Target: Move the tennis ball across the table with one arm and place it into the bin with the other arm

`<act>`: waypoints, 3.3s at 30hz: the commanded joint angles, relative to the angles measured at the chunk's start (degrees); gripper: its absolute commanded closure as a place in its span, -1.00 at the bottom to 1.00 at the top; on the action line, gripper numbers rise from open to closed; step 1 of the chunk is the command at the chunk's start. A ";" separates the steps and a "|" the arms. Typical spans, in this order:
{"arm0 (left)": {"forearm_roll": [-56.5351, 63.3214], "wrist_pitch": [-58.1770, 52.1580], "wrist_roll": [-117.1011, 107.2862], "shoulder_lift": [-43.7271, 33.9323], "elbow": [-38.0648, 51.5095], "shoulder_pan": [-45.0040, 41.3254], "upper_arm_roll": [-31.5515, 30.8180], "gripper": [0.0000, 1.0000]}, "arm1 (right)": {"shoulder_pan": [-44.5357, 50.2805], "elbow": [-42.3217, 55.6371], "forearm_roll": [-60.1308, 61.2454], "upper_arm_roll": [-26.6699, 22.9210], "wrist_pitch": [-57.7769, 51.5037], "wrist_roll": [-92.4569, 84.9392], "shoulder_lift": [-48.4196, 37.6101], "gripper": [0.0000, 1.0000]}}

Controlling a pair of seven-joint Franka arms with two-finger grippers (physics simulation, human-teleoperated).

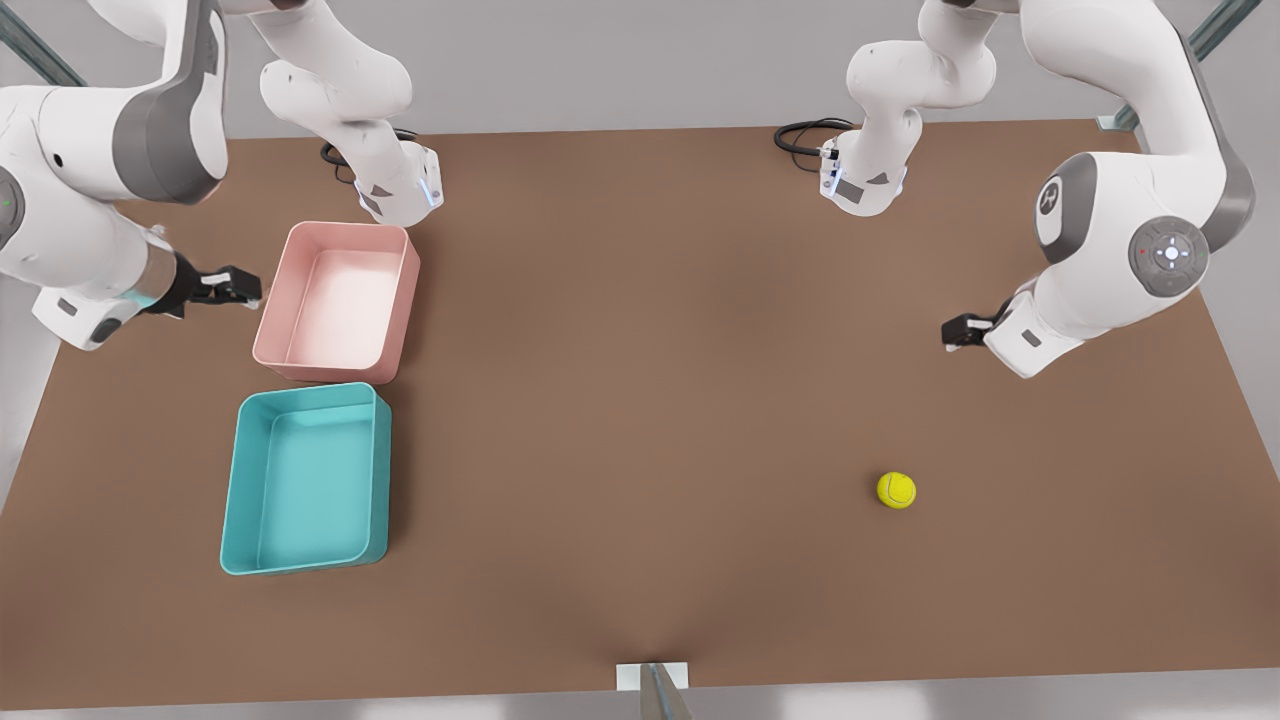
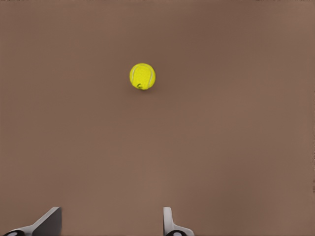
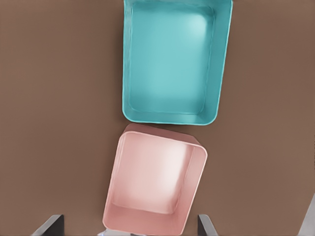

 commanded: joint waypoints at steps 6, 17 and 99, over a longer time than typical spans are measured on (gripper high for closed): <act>0.53 8.27 2.73 8.28 0.35 0.47 0.06 0.56 | -0.44 0.17 -0.58 -0.33 5.76 -1.06 5.70 -1.00; 4.83 30.68 82.42 24.90 2.28 8.64 -1.34 0.57 | 1.58 0.88 -3.92 0.11 7.96 -1.85 9.40 -1.00; 18.11 44.30 87.73 34.30 -3.25 11.19 -7.23 0.57 | -2.55 7.73 3.20 -1.21 8.92 -1.85 12.91 -1.00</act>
